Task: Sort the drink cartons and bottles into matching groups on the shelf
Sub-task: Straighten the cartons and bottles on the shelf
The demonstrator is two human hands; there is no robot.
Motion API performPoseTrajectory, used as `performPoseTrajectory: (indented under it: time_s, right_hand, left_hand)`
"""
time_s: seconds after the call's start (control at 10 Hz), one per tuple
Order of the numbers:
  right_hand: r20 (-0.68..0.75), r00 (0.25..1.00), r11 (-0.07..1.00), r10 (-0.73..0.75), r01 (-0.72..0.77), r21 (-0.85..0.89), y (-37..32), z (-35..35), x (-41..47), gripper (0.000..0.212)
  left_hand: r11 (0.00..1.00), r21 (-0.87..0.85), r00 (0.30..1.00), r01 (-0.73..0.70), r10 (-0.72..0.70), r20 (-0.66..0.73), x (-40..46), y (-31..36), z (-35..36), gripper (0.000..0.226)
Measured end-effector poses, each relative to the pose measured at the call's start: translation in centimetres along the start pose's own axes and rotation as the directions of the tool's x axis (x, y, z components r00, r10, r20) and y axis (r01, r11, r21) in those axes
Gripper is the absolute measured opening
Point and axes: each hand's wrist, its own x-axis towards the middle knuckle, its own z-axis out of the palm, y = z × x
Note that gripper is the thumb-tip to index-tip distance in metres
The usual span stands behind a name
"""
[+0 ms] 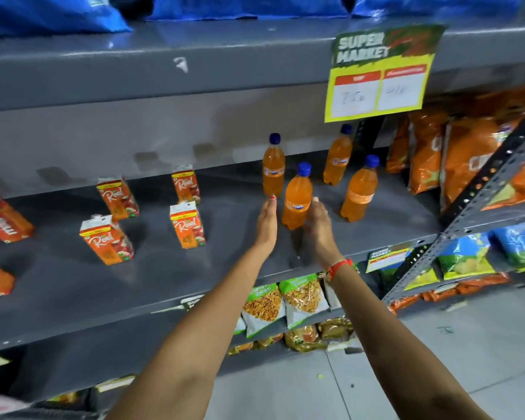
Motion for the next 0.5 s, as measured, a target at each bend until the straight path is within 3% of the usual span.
performPoseTrajectory:
  time_s: [0.1, 0.2, 0.5]
  right_hand:
    - [0.004, 1.000, 1.000, 0.007, -0.007, -0.010, -0.1, 0.1, 0.0, 0.035]
    - [-0.001, 1.000, 1.000, 0.008, -0.008, 0.011, 0.1, 0.2, -0.1, 0.041]
    - [-0.006, 1.000, 0.999, 0.017, -0.017, 0.032, -0.9, 0.4, -2.0, 0.050]
  left_hand:
    - [0.995, 0.011, 0.994, 0.098, -0.098, 0.042, 0.3, 0.1, 1.2, 0.049]
    - [0.993, 0.090, 0.995, 0.079, -0.073, -0.069, -0.1, -0.2, 1.5, 0.044]
    - [0.979, 0.205, 0.990, -0.006, 0.034, -0.135, -1.7, -0.2, 0.9, 0.042]
